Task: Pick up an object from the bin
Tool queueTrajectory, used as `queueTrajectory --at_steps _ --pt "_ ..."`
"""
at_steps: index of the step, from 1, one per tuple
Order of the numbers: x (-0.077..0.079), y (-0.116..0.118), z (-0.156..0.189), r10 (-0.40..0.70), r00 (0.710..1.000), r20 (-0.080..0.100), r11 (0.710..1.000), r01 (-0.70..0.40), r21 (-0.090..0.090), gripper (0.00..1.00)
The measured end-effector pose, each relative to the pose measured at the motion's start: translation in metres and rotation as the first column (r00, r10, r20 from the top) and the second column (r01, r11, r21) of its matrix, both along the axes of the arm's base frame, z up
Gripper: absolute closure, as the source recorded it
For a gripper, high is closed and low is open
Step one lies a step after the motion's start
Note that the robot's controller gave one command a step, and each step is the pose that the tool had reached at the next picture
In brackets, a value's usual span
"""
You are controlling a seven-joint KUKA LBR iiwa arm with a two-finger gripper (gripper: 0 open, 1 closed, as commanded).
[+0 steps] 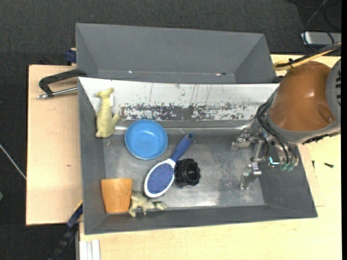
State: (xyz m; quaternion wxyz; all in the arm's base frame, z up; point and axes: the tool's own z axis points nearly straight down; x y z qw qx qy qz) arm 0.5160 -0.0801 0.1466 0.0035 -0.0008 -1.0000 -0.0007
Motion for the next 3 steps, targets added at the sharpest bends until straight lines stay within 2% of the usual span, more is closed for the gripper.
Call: queueTrajectory --at_steps 1,2,3 --pt "0.005 0.110 -0.039 -0.077 0.997 0.003 0.997 0.077 0.004 0.00" --pt "-0.008 0.151 -0.066 0.146 0.989 0.005 0.989 -0.146 0.001 0.00" --pt "-0.018 0.148 -0.071 0.346 0.938 0.018 0.938 -0.346 -0.005 0.00"
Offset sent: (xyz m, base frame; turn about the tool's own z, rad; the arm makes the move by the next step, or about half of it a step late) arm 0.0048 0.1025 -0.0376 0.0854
